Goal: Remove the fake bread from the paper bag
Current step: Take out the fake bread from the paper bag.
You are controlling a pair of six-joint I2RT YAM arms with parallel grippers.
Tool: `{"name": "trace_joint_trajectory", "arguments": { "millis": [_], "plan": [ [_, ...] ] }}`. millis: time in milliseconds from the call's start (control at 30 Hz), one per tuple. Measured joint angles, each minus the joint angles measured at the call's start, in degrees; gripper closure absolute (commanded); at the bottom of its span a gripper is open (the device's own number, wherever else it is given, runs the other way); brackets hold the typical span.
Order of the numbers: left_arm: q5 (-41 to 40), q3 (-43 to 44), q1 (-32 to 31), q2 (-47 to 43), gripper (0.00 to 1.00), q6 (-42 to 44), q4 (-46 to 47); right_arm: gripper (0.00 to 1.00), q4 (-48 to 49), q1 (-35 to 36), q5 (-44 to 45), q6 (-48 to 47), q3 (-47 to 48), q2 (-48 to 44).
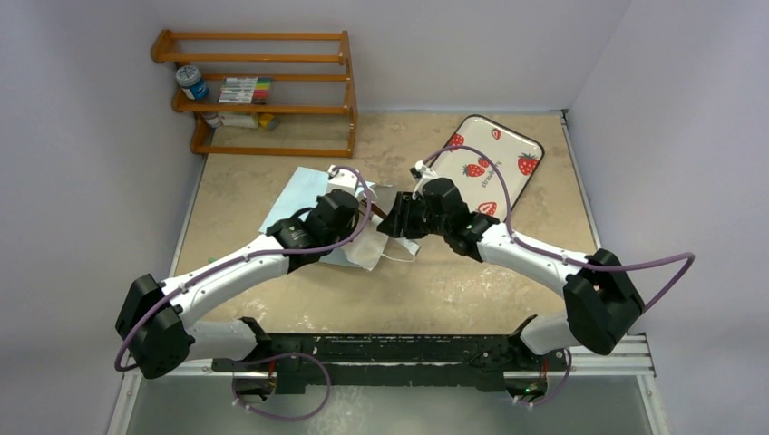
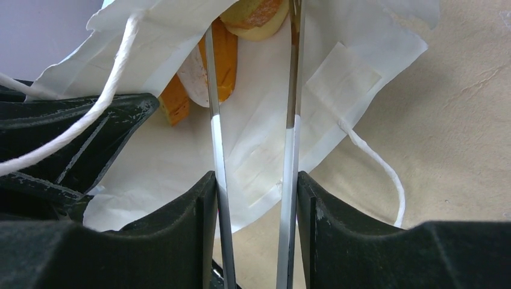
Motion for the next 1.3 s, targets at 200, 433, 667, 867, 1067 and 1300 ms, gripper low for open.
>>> {"name": "trace_joint_trajectory", "arguments": {
  "millis": [200,433,667,867,1067,1300],
  "plan": [
    [0.2,0.0,0.0,0.8,1.0,0.0,0.5,0.38,0.3,0.0,0.0,0.0,-0.9,-0.2],
    [0.1,0.4,-0.1,1.3,1.0,0.1,1.2,0.4,0.5,-0.1,-1.1,-0.3,-0.8,0.9],
    [0.1,0.4,-0.2,1.5,1.0,0.1,1.2,0.9,0.8,-0.7,-0.9,-0.5,-0.8,1.1],
    [0.1,0.4,-0.3,1.5,1.0,0.1,1.3,0.98,1.0,-0.9,-1.0,0.1,-0.9,0.9],
    [0.1,0.4,-0.5,1.5,1.0,0.0,1.4,0.97,0.1,-1.0,0.1,0.2,-1.6,-1.6],
    [-0.8,0.4,-0.7,1.6,1.0,-0.2,1.7,0.9,-2.9,-1.0,0.7,0.3,-3.1,-7.5]
  ]
}}
